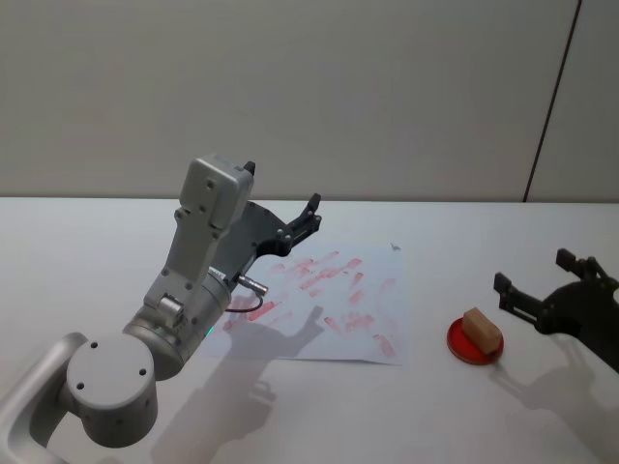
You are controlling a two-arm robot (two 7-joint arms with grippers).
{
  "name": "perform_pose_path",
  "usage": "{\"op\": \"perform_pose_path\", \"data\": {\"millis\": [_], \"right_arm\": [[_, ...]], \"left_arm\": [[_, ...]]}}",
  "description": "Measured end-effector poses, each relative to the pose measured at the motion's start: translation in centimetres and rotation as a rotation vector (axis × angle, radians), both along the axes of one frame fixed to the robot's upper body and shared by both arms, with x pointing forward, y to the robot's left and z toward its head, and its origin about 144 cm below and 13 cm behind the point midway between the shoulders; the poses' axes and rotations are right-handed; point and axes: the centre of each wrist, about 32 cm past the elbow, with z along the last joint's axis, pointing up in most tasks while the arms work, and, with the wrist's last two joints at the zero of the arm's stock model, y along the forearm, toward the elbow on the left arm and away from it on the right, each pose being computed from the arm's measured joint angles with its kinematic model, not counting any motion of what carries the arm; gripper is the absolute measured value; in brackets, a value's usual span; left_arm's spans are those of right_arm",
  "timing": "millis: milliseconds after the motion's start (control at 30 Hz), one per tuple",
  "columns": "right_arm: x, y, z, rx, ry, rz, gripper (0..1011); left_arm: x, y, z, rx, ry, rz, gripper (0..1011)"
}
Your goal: Use the one hand to pick up the stamp and affix it onto the A4 paper.
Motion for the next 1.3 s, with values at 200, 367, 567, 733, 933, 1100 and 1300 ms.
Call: {"op": "perform_pose_path", "data": {"millis": [200,367,567,733,933,1100,1300], "right_arm": [[-0.1,-0.4,-0.5,-0.040,0.033,0.028,1001],[0.0,-0.3,-1.0,-0.064,0.062,0.051,1001],[0.3,0.1,-1.7,-0.086,0.092,0.071,1001],[0.7,0.5,-2.4,-0.102,0.118,0.076,1001],[1.1,0.9,-3.0,-0.116,0.141,0.071,1001],[1.5,1.3,-3.3,-0.123,0.153,0.066,1001],[1.9,1.7,-3.8,-0.130,0.164,0.065,1001]], "left_arm": [[0.0,0.0,0.0,0.000,0.000,0.000,1003],[0.0,0.0,0.0,0.000,0.000,0.000,1003],[0.0,0.0,0.0,0.000,0.000,0.000,1002],[0.0,0.0,0.0,0.000,0.000,0.000,1002],[0.0,0.0,0.0,0.000,0.000,0.000,1003],[0.0,0.0,0.0,0.000,0.000,0.000,1002],[0.0,0.0,0.0,0.000,0.000,0.000,1002]]}}
